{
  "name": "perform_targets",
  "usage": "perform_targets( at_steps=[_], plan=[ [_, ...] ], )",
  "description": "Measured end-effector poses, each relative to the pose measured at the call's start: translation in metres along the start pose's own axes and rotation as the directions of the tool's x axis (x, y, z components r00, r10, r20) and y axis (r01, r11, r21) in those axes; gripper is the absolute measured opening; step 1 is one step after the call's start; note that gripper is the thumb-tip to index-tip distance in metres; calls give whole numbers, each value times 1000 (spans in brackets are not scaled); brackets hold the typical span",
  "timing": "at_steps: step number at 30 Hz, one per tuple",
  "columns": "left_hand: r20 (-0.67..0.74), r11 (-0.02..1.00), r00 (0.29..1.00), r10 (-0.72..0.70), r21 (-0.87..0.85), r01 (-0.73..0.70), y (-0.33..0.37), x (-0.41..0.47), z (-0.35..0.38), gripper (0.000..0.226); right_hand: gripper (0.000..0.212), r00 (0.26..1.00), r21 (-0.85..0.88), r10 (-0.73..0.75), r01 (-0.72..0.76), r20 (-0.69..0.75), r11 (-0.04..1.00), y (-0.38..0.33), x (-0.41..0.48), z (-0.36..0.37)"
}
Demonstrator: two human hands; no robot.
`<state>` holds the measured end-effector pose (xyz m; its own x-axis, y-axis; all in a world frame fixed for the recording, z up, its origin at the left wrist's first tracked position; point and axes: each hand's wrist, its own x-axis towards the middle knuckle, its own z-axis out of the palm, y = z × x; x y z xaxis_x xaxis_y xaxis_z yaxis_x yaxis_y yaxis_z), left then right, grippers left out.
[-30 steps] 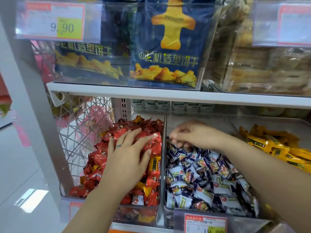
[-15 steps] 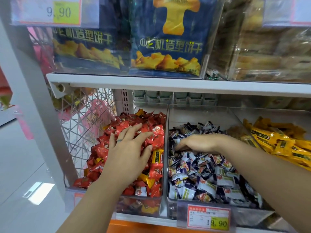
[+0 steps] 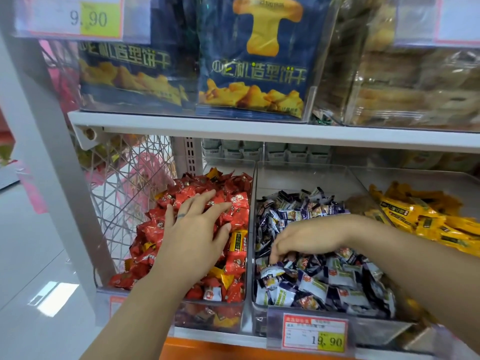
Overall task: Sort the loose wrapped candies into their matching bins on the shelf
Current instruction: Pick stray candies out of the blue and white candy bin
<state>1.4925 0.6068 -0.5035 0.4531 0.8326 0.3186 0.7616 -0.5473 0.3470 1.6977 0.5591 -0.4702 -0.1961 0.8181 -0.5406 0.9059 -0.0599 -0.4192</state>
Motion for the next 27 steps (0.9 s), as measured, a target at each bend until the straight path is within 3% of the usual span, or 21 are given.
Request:
perform_targets(
  at_steps=[4, 10, 14, 22, 27],
  plan=[
    [7, 1000, 1000, -2, 7, 2, 0, 0, 0, 43, 45, 991, -93, 117, -110, 71, 990, 9, 14, 3],
    [5, 1000, 1000, 4, 4, -4, -1, 0, 0, 44, 47, 987, 76, 159, -156, -32, 985, 17, 25, -1],
    [6, 1000, 1000, 2, 5, -2, 0, 0, 0, 44, 64, 980, 133, 191, -182, -62, 974, 27, 33, -5],
    [8, 1000, 1000, 0, 7, -1, 0, 0, 1, 44, 34, 957, 206, 91, -34, -274, 978, 17, 14, -11],
    [4, 1000, 1000, 2, 22, -2, -1, 0, 1, 45, 43, 996, 151, 92, -89, -14, 984, 3, 17, 2]
  ],
)
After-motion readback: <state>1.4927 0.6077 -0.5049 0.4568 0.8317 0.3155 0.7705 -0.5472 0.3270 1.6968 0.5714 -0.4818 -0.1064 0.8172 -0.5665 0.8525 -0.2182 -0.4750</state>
